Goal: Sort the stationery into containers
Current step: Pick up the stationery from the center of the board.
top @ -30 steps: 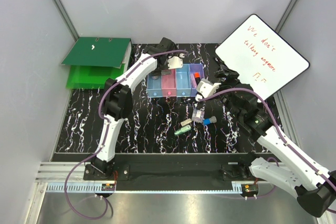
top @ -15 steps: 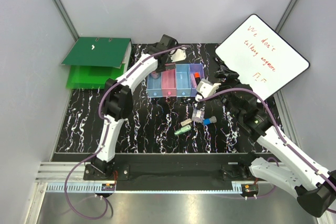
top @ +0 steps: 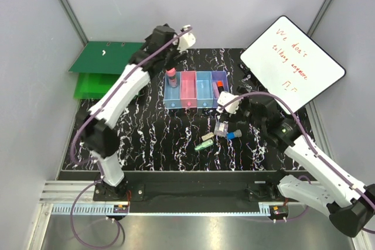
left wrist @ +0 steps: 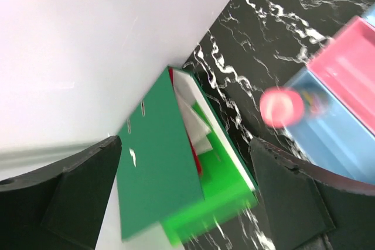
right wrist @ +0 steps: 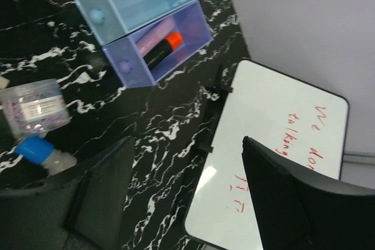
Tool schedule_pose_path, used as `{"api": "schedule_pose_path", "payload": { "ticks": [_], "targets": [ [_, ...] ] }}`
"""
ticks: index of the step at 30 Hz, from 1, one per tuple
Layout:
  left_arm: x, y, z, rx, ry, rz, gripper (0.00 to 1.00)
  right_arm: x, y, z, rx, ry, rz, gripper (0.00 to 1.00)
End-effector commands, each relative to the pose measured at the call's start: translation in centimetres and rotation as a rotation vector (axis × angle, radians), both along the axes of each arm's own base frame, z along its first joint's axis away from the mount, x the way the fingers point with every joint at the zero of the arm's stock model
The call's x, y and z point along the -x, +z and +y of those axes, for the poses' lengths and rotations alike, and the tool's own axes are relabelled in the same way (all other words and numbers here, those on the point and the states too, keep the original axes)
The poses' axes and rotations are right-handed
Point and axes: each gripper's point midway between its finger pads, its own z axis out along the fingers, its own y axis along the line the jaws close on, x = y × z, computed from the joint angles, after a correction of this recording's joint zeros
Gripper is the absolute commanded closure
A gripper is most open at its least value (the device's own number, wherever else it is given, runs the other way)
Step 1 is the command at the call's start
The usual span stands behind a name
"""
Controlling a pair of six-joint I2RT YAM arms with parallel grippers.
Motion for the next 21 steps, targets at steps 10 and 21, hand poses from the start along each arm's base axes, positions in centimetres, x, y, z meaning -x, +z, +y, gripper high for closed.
{"api": "schedule_pose_path", "payload": {
  "ticks": [10, 21],
  "targets": [
    [15.2, -0.3, 2.4, 0.223, -0.208, 0.139, 0.01, 4.7, -9.9, 4.2, 0.17, 0.286, 0.557, 0.19],
    [18.7, -1.0, 2.8, 0.274, -0.269, 0.157, 0.01, 5.3, -16.9, 5.3, 0.205, 0.34, 0.693, 0.21]
  ]
}}
